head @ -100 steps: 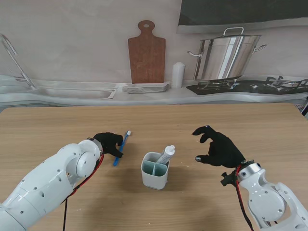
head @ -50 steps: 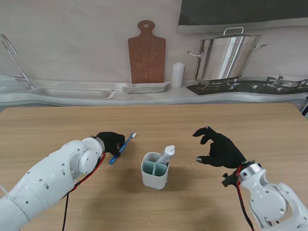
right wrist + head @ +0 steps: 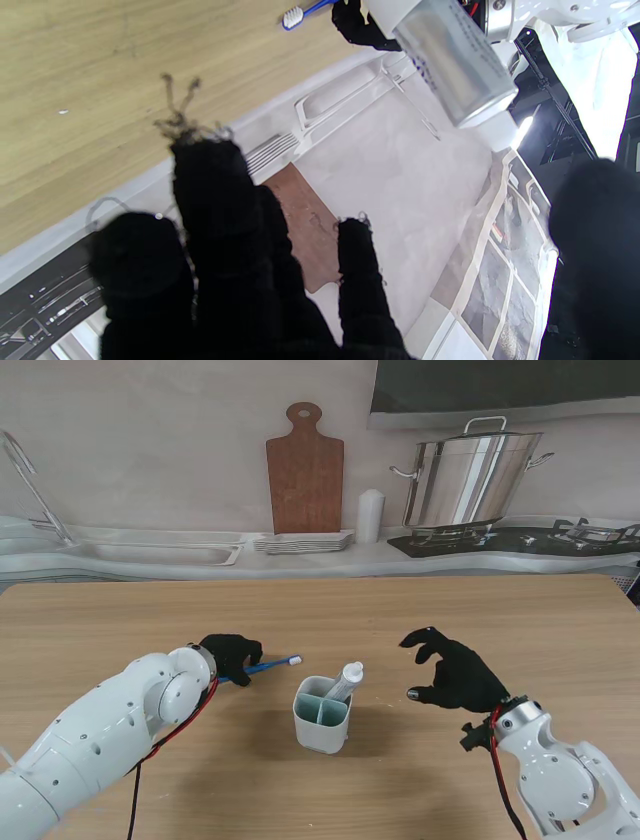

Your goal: Organize toothpaste and toothbrush

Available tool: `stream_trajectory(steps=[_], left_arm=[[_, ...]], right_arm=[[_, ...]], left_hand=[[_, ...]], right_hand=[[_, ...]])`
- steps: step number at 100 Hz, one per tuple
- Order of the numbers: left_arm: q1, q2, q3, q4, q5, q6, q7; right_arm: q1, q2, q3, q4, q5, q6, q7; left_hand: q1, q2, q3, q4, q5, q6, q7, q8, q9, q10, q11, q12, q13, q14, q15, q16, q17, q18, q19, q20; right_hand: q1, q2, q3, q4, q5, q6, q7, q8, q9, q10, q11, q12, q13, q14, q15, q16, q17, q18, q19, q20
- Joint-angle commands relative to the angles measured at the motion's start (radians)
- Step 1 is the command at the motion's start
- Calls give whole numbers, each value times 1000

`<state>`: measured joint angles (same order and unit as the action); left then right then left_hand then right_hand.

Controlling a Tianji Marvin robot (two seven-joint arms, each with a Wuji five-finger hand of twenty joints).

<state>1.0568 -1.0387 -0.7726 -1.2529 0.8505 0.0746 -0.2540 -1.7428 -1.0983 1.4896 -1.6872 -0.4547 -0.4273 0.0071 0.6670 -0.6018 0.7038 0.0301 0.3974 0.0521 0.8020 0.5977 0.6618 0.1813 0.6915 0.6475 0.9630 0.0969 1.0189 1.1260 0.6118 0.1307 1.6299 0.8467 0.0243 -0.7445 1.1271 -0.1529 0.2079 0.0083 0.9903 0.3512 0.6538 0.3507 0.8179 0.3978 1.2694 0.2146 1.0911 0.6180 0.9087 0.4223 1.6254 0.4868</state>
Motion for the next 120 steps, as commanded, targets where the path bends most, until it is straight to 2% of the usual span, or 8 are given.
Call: stream_trajectory(steps=[1, 23, 35, 69, 83, 97, 112, 120], left_arm=[[-9, -8, 17, 1, -10, 3, -18], [-47, -15, 67, 36, -38, 5, -13], [-64, -18, 95, 58, -47, 2, -3], [-104, -26, 178, 124, -71, -19, 18], [-114, -30, 195, 143, -93, -19, 19], [-118, -34, 200, 153, -110, -24, 20], [-99, -40, 169, 151, -122, -38, 48], [-82, -40, 143, 137, -119, -42, 56]], right_arm=[[-11, -3, -4, 1, 0, 7, 17], [-12, -3, -7, 4, 8, 12, 19], [-13, -3, -8, 6, 13, 12, 20], [-16, -2, -5, 14, 14, 8, 24], [-15, -2, -6, 18, 16, 9, 26], [-15, -1, -9, 20, 23, 14, 33], [-16, -1, -8, 21, 26, 15, 36], [-16, -1, -7, 22, 25, 14, 35]], left_hand=[[-18, 13, -9, 37, -32, 17, 2, 11, 6, -13, -31, -60, 41, -11, 37, 15, 20, -39, 49, -5], [-7, 34, 45, 143, -24, 7, 53, 59, 51, -17, 9, -26, 101, -40, 101, 44, 75, -63, 104, -29], [8, 35, 62, 169, -2, -11, 102, 102, 83, -21, 31, 3, 139, -53, 128, 48, 116, -79, 137, -44], [113, -129, 222, 65, 64, -96, 264, 185, 283, -48, -85, 239, 246, -85, 188, 29, 233, -109, 220, -114], [116, -135, 267, 81, 104, -161, 323, 230, 315, -55, -72, 265, 280, -101, 199, 24, 285, -123, 235, -128], [98, -178, 358, 138, 148, -200, 346, 288, 339, -53, -34, 289, 293, -118, 227, 19, 331, -133, 247, -156], [76, -223, 449, 246, 196, -209, 368, 327, 382, -43, 9, 293, 301, -144, 307, -43, 400, -143, 255, -181], [66, -238, 472, 318, 214, -211, 379, 335, 403, -41, 18, 291, 302, -152, 346, -86, 430, -148, 255, -187]], right_hand=[[-2, 10, -26, 28, 22, -13, -12, -2, -12, 17, -2, 0, -1, 20, -1, 7, 0, 9, -3, 12], [2, 18, -34, 32, 28, -9, -14, -3, -7, 21, -5, -2, -1, 27, -4, 7, -1, 16, -5, 15], [4, 24, -38, 33, 33, -10, -15, -2, -5, 22, -7, -2, -1, 30, -4, 8, -3, 19, -6, 16], [4, 33, -46, 37, 35, -10, -17, -2, -1, 25, -12, -4, -7, 37, -12, 8, -9, 24, -12, 19], [4, 42, -51, 38, 40, -10, -18, -2, 0, 25, -13, -5, -9, 41, -15, 8, -12, 26, -15, 20], [7, 51, -62, 43, 44, -9, -20, -2, 0, 27, -18, -6, -18, 50, -24, 8, -27, 39, -24, 22], [10, 57, -69, 45, 45, -9, -22, -2, -1, 29, -22, -8, -28, 56, -32, 9, -41, 49, -32, 26], [10, 59, -71, 47, 48, -8, -23, -2, -1, 29, -23, -8, -30, 57, -34, 10, -46, 53, -35, 29]])
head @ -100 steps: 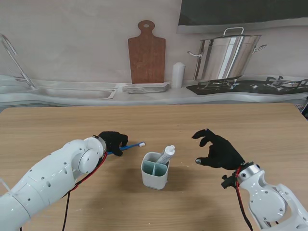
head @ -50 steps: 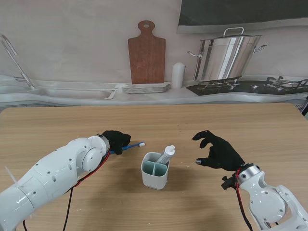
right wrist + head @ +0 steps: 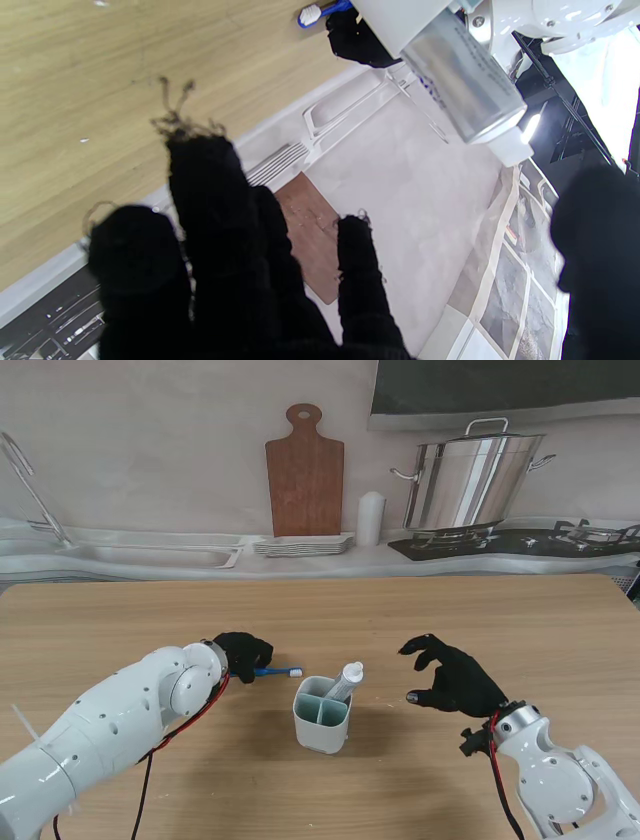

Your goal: Organize toothpaste and toothbrush

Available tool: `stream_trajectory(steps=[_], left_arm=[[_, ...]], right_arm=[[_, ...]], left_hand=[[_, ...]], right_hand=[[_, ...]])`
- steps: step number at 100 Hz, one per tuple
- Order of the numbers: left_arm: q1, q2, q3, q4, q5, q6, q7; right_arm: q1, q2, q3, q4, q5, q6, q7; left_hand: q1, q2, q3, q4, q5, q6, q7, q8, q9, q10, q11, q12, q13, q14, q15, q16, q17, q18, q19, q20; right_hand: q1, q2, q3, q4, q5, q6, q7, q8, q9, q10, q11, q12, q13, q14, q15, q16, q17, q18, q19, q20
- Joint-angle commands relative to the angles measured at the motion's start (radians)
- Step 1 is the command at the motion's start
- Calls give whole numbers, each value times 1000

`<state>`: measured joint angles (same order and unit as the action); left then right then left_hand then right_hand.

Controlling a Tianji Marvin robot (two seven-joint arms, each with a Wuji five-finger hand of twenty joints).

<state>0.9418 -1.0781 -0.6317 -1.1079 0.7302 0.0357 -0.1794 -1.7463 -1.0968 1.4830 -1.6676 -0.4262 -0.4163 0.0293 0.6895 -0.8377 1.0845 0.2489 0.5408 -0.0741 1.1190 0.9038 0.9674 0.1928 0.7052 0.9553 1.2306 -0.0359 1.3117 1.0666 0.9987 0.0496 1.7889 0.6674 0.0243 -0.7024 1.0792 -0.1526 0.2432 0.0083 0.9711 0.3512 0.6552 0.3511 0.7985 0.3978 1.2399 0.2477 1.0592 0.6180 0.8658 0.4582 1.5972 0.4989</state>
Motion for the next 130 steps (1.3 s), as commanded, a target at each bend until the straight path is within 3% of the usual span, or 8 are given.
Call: stream_trajectory(steps=[1, 13, 24, 51, 75, 108, 127, 130], left_arm=[[35, 0, -2, -10, 1, -3, -18], [72, -2, -61, -47, -10, 5, -13], [119, -2, -128, -96, -15, 20, -3], [286, -2, -324, -296, 18, 65, 41], [441, -12, -453, -479, 23, 73, 114], [630, -49, -563, -670, -106, 54, 261], [704, -71, -594, -728, -261, -8, 308], [713, -73, -598, -732, -283, -25, 312]], right_arm=[[-12, -2, 0, 2, -4, 2, 12], [-12, -3, 0, 4, -6, 3, 9], [-12, -5, -1, 7, -14, 3, -4], [-11, -12, 0, 17, -45, -7, -51], [-10, -19, -5, 28, -82, -38, -103], [-33, -19, 9, 6, -91, -74, -113], [-40, -15, 15, 0, -94, -96, -95], [-39, -14, 15, 1, -95, -100, -95]], left_hand=[[44, -3, 94, 104, 73, -85, 64, 30, 100, -52, 6, -17, 35, -20, 56, -28, 46, -66, 96, -8], [33, -20, 128, 190, 96, -79, 82, 46, 134, -48, 14, -8, 37, -23, 103, -69, 79, -59, 100, -8], [28, -30, 151, 229, 109, -74, 95, 59, 152, -44, 19, -3, 39, -23, 131, -81, 83, -65, 119, 3], [32, -37, 156, 248, 111, -60, 101, 63, 160, -35, 21, 0, 40, -18, 147, -97, 85, -64, 130, 9], [52, -72, 155, 228, 129, -44, 99, 48, 180, -17, 6, -13, 40, -2, 161, -119, 85, -55, 142, 16], [59, -81, 161, 205, 130, -40, 101, 45, 179, -3, 3, -8, 39, 6, 172, -126, 86, -54, 151, 24], [84, -95, 168, 163, 139, -26, 98, 41, 175, 15, -6, -4, 38, 32, 173, -132, 86, -35, 160, 29], [88, -102, 186, 124, 141, -23, 95, 42, 175, 20, -13, 0, 38, 36, 172, -135, 86, -19, 160, 29]], right_hand=[[11, 17, -23, 47, 14, -8, -4, -2, -3, 29, -4, -8, -1, 24, -2, 11, -3, 17, -6, 18], [10, 17, -24, 48, 20, -7, -7, -2, -4, 29, -6, -9, -17, 31, -10, 13, -22, 25, -16, 24], [10, 12, -18, 48, 31, -3, -10, -3, -5, 36, -10, -10, -78, 55, -58, 8, -91, 52, -58, 32], [-2, -18, 19, 39, 74, 7, -19, -1, -42, 49, -21, -14, -319, 115, -275, -34, -342, 97, -234, 64], [-14, -47, 61, 27, 149, 17, -34, -2, -125, 65, -75, -35, -641, 167, -454, -111, -661, 61, -429, 6], [-11, -36, 56, 31, 135, 19, -41, 1, -227, 63, -116, -52, -766, 169, -510, -178, -743, 39, -489, -58], [-13, -11, 38, 36, -111, -11, -6, 4, -384, 56, -99, -54, -891, 164, -543, -251, -825, 9, -537, -144], [-13, -6, 34, 38, -149, -27, 4, -1, -410, 52, -90, -54, -909, 160, -547, -262, -838, 4, -545, -159]])
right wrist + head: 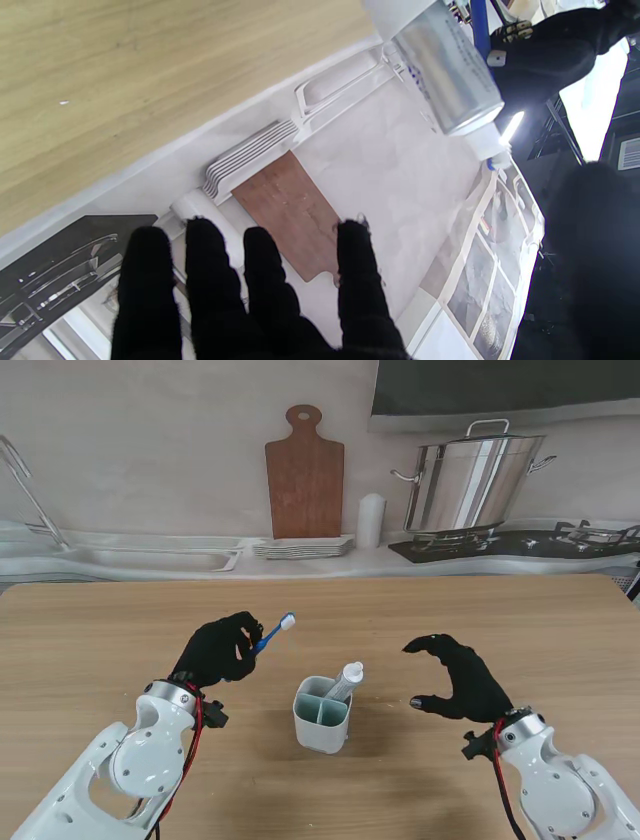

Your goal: Organize toothpaste and toothbrush

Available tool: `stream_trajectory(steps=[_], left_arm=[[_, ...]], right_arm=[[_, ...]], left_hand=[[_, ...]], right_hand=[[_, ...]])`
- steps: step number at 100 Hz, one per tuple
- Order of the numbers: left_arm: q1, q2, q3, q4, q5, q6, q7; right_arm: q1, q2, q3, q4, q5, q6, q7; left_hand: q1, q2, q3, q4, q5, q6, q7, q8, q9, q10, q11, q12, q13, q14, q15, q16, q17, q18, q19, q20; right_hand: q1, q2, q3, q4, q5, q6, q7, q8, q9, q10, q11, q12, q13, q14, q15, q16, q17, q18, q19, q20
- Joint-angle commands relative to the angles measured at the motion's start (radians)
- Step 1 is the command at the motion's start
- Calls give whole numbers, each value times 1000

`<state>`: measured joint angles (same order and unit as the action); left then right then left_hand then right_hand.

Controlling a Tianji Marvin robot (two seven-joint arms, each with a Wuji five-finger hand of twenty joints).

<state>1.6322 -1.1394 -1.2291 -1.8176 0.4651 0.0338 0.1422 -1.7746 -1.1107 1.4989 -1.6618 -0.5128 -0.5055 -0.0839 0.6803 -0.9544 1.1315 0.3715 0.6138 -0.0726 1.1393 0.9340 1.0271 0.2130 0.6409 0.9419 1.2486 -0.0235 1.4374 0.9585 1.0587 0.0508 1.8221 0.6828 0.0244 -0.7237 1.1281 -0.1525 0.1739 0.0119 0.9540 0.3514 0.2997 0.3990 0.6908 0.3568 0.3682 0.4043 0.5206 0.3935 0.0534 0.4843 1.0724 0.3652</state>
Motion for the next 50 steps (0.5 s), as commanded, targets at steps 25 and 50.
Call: stream_trajectory(steps=[25, 50], left_arm=[[110, -19, -35, -83, -143, -114, -1], [154, -20, -37, -112, -259, -206, -28]], right_arm=[[-7, 3, -3, -1, -8, -21, 30], [-6, 3, -11, 0, -4, -19, 32]], left_hand=[[105, -1, 158, -32, 86, -18, 67, 11, 117, 4, 54, 15, 20, 42, 48, -26, 27, -23, 133, 16], [106, 1, 159, -57, 83, -19, 60, 17, 111, 4, 48, 18, 19, 52, 42, -26, 26, -2, 132, 16]], right_hand=[[-9, 34, -29, 45, -91, -80, -101, -86, -133, -13, 38, -19, -101, -13, -18, -68, -63, -39, -42, -72], [-7, 37, -33, 47, -86, -73, -97, -89, -144, -11, 49, -19, -105, -14, -12, -69, -63, -37, -42, -81]])
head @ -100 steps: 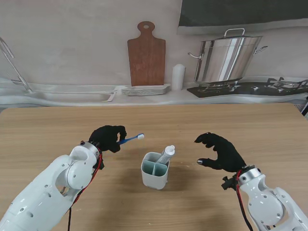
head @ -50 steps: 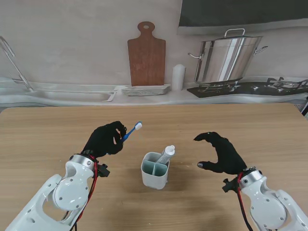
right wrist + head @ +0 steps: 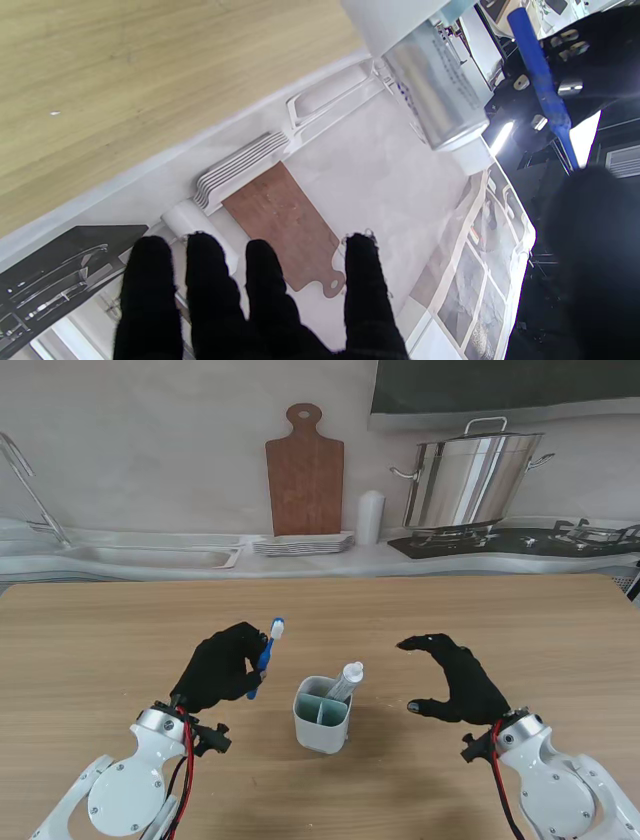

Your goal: Organize toothpaste and toothbrush

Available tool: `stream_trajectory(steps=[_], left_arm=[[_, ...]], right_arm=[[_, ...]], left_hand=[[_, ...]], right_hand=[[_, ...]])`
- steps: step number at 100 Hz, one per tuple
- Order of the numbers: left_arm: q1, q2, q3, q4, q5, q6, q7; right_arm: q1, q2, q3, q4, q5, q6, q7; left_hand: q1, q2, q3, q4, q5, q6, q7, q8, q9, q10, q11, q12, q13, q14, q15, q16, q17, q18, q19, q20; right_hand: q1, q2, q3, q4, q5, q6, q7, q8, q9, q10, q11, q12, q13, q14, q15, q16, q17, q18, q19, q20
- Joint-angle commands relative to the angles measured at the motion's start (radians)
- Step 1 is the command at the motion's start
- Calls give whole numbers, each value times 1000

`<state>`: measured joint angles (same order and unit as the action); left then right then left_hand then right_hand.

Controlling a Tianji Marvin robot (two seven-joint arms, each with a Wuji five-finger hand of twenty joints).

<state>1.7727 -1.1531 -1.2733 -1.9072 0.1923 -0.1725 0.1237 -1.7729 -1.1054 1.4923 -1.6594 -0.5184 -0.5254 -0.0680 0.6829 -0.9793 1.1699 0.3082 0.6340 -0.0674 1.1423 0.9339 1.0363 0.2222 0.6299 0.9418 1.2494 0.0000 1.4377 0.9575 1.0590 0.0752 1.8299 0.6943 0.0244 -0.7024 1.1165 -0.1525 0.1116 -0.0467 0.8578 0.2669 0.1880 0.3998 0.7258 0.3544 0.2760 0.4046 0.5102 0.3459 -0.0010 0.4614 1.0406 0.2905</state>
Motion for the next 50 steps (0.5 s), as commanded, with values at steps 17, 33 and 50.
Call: stream_trajectory(steps=[17, 33, 50], left_arm=[[24, -8, 21, -25, -22, -36, -5], [36, -6, 32, -24, -60, -61, -21], [46, -4, 40, -14, -91, -92, -38]], right_arm=[[-9, -4, -4, -3, 5, 0, 14], [-9, -3, -5, -2, 8, -4, 16], [-11, -3, -8, -4, 19, 3, 23]], left_hand=[[104, 24, 124, 0, 62, -24, 55, 18, 103, -4, 59, 20, 18, 29, 42, -25, 25, -26, 124, 4], [104, 24, 127, -2, 63, -24, 55, 19, 105, -5, 60, 22, 18, 29, 42, -25, 25, -26, 124, 4], [104, 25, 128, -5, 63, -25, 54, 20, 104, -7, 59, 24, 18, 29, 42, -24, 25, -26, 124, 4]], right_hand=[[-7, 18, -22, 48, -24, -11, 12, -1, -33, -9, 14, -19, -12, -14, 1, -22, -9, -14, -8, -9], [-8, 19, -22, 48, -25, -15, 20, 1, -33, -10, 14, -20, -11, -13, 2, -23, -7, -14, -6, -11], [-7, 18, -22, 49, -24, -13, 28, 3, -33, -10, 15, -21, -12, -14, 2, -23, -8, -16, -5, -13]])
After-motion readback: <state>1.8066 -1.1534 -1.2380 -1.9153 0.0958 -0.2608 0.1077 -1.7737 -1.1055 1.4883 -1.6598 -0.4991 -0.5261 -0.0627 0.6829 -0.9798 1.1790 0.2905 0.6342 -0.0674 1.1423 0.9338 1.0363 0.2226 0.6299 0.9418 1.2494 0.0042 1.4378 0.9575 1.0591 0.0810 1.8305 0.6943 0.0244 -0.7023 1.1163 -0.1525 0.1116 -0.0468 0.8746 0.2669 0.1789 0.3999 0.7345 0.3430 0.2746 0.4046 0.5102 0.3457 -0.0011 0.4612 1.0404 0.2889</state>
